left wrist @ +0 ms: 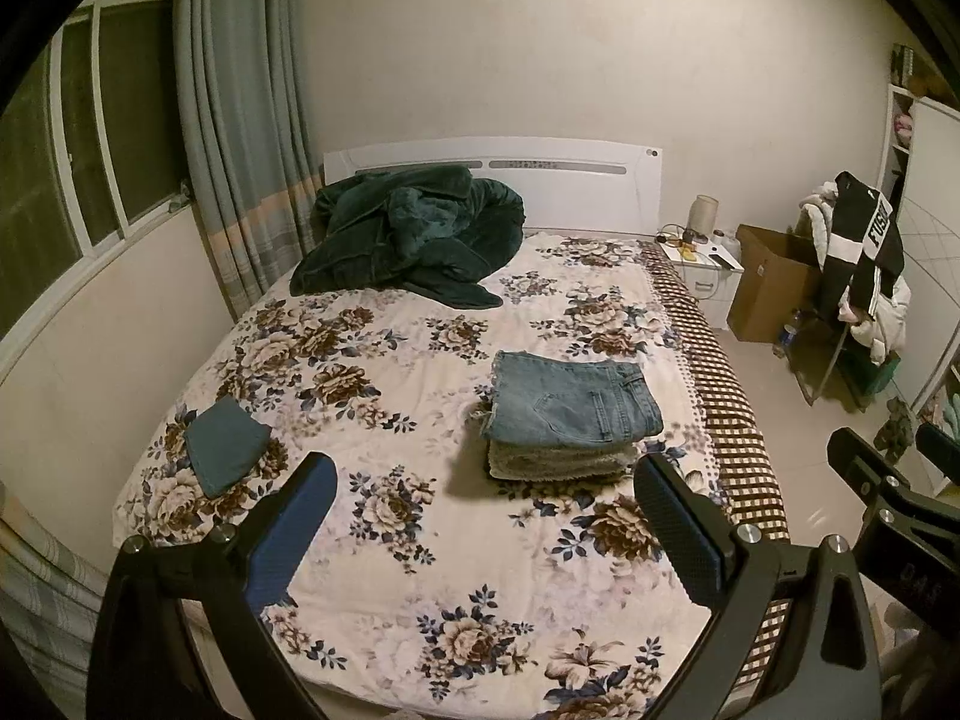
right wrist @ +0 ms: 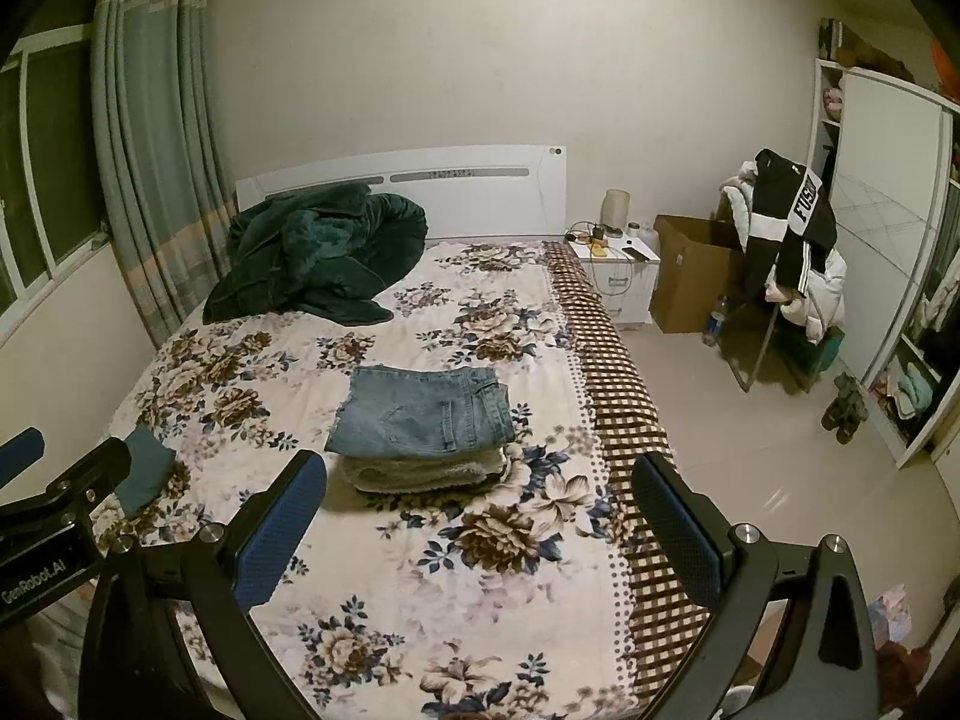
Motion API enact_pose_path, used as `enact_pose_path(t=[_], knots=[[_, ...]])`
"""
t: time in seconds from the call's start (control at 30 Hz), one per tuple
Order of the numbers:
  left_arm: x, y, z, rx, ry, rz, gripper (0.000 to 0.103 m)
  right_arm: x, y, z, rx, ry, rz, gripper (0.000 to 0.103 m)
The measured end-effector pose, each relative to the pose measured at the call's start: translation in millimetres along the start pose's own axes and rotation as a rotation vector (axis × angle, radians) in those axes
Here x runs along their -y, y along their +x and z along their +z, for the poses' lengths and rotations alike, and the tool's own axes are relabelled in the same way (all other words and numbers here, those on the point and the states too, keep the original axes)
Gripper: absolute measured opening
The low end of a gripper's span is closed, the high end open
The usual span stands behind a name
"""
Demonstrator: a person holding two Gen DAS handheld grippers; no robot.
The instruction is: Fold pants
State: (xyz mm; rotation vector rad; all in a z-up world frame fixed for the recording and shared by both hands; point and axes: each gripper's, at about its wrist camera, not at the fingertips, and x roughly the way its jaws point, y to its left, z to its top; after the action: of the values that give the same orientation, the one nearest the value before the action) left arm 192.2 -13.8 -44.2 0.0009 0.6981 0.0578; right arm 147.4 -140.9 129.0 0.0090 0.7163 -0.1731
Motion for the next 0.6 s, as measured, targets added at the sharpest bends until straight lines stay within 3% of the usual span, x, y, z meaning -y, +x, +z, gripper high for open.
enact_pose_path(t=[0.6], knots=[[1.7,-0.6,-0.3,0.000,-0.001,0.001,0.101,-7.0,4.9,-11.1,-0.019,0.012,0.016,0.103]])
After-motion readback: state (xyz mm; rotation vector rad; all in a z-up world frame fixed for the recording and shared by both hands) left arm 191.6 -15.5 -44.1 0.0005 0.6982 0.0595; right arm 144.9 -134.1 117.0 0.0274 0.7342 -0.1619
